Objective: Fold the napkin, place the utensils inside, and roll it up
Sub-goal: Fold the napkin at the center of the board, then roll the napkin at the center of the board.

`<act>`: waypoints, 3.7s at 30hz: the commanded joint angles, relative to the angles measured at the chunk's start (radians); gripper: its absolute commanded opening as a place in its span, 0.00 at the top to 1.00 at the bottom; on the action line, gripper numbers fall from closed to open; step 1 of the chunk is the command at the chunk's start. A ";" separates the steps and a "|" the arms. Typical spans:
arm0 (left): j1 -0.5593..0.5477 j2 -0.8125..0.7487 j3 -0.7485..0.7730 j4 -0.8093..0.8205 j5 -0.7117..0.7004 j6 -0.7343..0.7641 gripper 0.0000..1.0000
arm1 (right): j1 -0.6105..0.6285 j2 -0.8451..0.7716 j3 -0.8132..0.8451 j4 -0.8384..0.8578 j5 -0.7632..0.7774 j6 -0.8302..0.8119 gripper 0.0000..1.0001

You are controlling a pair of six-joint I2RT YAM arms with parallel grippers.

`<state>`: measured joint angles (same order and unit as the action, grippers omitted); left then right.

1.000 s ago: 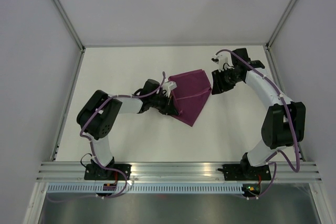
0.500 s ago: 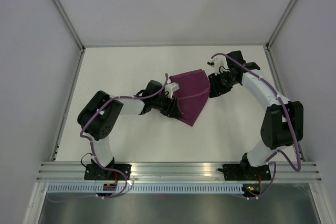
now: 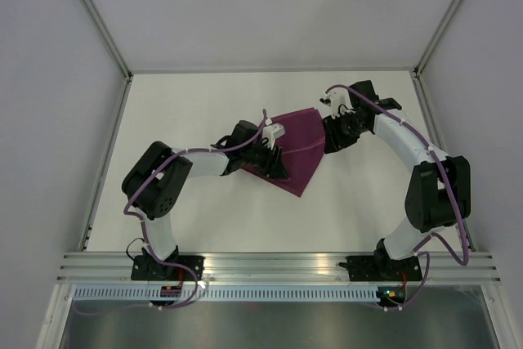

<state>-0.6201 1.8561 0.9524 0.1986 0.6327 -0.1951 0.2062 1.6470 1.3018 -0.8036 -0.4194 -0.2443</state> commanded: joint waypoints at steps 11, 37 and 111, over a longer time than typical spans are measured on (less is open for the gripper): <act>-0.055 0.075 0.059 0.088 0.004 -0.055 0.51 | 0.005 0.040 -0.018 0.044 0.030 0.007 0.57; -0.158 0.144 0.034 0.242 -0.293 -0.293 0.48 | 0.053 0.447 0.172 0.109 0.183 0.082 0.59; -0.018 -0.877 -0.241 -0.166 -0.949 -0.417 0.31 | 0.377 -0.151 -0.249 0.339 0.070 -0.507 0.37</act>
<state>-0.6361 0.9752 0.7158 0.0406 -0.2756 -0.5697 0.5259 1.5501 1.0714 -0.5285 -0.3477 -0.6773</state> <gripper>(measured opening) 0.692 0.625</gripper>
